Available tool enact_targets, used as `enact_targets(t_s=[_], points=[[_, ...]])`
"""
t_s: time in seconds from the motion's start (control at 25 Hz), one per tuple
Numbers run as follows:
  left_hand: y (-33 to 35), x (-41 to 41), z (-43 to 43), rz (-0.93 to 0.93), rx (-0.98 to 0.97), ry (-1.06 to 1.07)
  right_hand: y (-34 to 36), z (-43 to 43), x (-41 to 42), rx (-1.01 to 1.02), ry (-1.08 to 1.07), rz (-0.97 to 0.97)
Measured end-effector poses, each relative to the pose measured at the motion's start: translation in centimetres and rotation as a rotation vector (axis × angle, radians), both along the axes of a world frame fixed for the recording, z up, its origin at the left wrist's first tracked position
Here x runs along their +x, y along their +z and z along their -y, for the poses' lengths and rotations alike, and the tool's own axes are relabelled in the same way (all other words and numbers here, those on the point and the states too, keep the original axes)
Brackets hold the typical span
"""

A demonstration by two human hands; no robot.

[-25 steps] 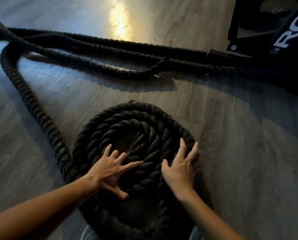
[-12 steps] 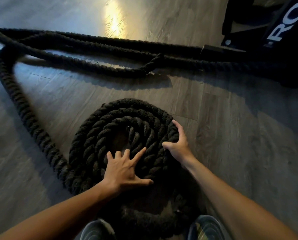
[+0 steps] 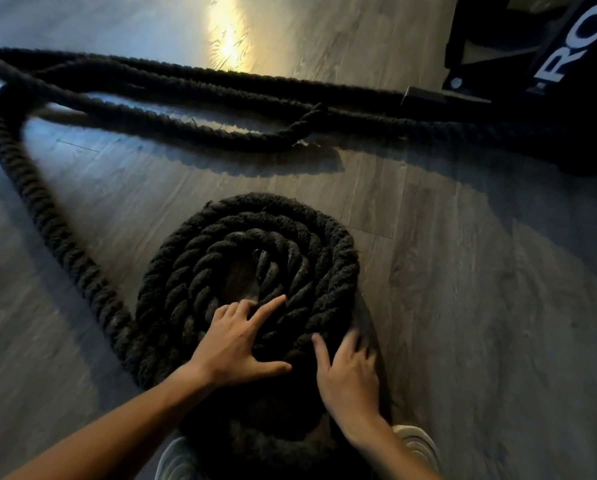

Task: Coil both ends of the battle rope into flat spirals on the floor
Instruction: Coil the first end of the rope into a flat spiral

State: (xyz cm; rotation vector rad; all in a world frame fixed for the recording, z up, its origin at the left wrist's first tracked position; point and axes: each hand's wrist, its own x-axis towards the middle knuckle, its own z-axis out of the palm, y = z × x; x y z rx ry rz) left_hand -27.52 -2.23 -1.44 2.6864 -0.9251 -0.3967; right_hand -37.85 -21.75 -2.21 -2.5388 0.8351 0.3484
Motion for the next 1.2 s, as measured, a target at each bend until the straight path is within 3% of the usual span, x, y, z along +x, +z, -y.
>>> enact_targets(t_s=[0.2,0.32,0.44,0.56,0.76,1.2], points=[[2.0,3.9,-5.5,0.04,0.259,-0.381,0.7,0.9,1.3,0.005,0.06,0.04],[2.4,5.6,-7.0,0.02,0.356,-0.437,1.3,2.5,3.3,0.073,-0.054,0.08],[1.8,7.1,-7.0,0.029,0.409,-0.5,2.0,5.5,7.2,0.258,-0.163,-0.027],[1.7,8.2,-7.0,0.063,0.399,-0.555,2.4,7.8,8.6,0.409,-0.113,-0.159],[1.5,6.8,-6.7,0.138,0.361,-0.522,1.7,8.1,6.9,0.569,-0.197,-0.109],[0.6,3.0,-4.2,0.191,0.243,-0.326,2.8,11.6,6.8,0.018,-0.098,-0.26]])
